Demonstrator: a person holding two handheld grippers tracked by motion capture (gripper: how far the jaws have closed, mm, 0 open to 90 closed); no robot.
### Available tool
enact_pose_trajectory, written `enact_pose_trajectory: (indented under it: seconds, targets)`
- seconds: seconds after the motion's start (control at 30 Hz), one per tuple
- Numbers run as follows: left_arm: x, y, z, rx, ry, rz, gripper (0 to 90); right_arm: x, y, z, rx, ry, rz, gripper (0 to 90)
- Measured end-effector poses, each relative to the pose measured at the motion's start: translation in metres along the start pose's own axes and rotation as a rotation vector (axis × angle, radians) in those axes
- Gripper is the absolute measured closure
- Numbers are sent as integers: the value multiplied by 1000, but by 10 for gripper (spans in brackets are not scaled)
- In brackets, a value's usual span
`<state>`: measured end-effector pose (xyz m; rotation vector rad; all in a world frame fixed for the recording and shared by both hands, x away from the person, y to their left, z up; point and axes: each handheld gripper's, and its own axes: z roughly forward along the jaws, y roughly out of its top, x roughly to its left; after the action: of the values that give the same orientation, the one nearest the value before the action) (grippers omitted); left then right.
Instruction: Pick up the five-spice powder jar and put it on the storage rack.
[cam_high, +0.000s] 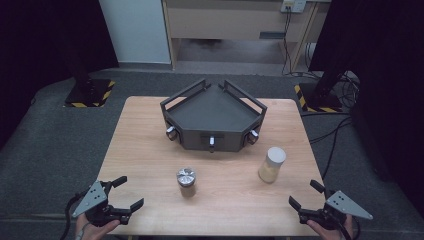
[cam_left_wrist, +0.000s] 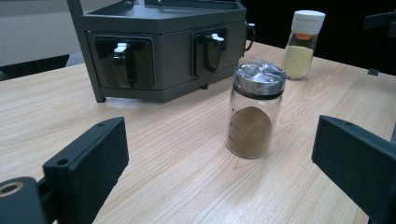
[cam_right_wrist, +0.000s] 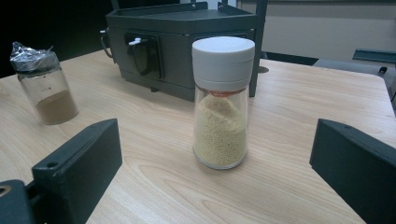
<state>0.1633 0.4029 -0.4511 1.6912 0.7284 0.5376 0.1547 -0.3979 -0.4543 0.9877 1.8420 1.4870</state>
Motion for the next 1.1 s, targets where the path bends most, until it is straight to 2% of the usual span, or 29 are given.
enact_pose_trajectory:
  seconds: [0.3,0.57,0.87,0.97,1.0,1.03,1.1]
  targets:
    - [0,0,1,-11,-2,-1,20,-2,-3,-1,-5,-10,19,21]
    - [1,-1,2,-26,-12,-14,8,1,-5,-8,-14,-23,12,17]
    - [2,-2,2,-30,-20,-21,0,3,-4,-8,-10,-27,17,12]
    - [3,0,2,-24,-24,-8,0,2,-4,-7,-8,-25,14,11]
    - [1,3,1,-8,-13,12,0,2,-4,-7,-9,-26,16,11]
    - [3,4,-1,-15,-21,16,3,3,-4,-7,-10,-26,16,11]
    - [6,4,-2,-21,-30,2,2,2,-4,-7,-11,-25,16,11]
